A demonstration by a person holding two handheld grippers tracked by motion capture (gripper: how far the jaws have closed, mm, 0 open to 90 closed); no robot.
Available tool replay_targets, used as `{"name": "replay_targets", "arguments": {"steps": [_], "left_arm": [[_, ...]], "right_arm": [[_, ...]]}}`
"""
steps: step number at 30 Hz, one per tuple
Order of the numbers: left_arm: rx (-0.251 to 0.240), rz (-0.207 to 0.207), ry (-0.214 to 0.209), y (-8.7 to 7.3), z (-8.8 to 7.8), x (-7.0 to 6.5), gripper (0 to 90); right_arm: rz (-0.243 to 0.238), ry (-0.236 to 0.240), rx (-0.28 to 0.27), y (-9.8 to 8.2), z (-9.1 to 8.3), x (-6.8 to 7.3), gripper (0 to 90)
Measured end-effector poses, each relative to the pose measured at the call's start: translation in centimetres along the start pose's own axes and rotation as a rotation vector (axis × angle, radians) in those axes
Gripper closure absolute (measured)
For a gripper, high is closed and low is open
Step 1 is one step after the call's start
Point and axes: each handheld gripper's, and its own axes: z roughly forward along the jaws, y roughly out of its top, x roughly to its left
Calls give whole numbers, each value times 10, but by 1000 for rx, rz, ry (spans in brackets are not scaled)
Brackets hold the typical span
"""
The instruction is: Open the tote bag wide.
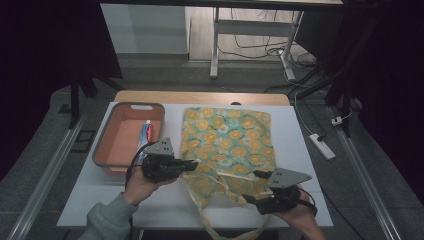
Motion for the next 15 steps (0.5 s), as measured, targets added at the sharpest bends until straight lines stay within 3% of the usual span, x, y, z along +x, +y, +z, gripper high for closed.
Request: {"name": "replay_targets", "arguments": {"steps": [1, 5, 11, 15], "left_arm": [[-2, -2, 0, 0, 0, 1, 882], [-5, -5, 5, 2, 1, 3, 882], [-23, -11, 14, 3, 0, 5, 882], [-37, -11, 23, 4, -2, 6, 882]], "right_arm": [[-35, 5, 25, 6, 9, 7, 203], [-56, 4, 47, 17, 25, 9, 184], [-63, 30, 84, 32, 53, 1, 187], [-53, 21, 135, 34, 71, -3, 190]]}}
